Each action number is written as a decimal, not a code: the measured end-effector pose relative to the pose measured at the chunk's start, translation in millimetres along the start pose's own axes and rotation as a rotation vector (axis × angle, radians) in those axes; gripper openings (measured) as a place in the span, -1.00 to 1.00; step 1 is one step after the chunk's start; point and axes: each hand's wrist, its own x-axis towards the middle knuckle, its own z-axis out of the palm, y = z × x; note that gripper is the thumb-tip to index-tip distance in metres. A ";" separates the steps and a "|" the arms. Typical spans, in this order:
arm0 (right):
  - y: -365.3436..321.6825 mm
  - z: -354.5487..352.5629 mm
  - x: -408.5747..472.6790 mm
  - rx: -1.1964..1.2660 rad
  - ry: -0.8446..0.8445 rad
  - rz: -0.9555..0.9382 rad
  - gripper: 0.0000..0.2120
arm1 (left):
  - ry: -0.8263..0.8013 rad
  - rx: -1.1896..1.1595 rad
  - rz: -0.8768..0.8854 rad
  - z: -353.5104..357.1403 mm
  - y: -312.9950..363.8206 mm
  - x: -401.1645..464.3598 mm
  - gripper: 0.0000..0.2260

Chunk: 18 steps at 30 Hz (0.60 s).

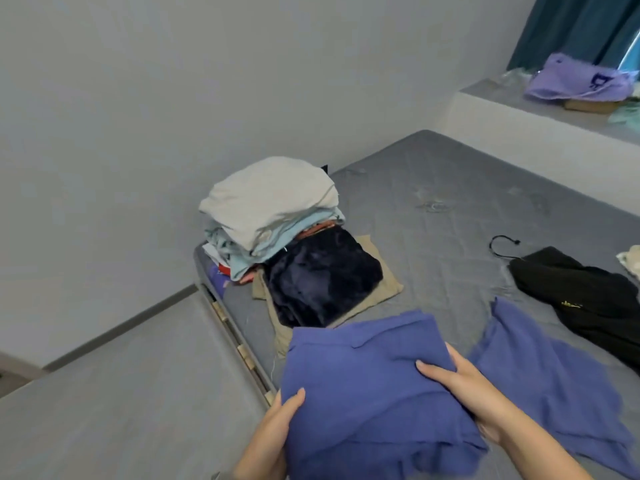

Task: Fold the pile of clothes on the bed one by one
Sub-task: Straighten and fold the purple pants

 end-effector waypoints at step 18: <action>-72.9 -2.2 428.9 -0.661 0.159 -0.253 -0.37 | 0.381 0.171 0.221 -28.8 90.6 334.2 -0.47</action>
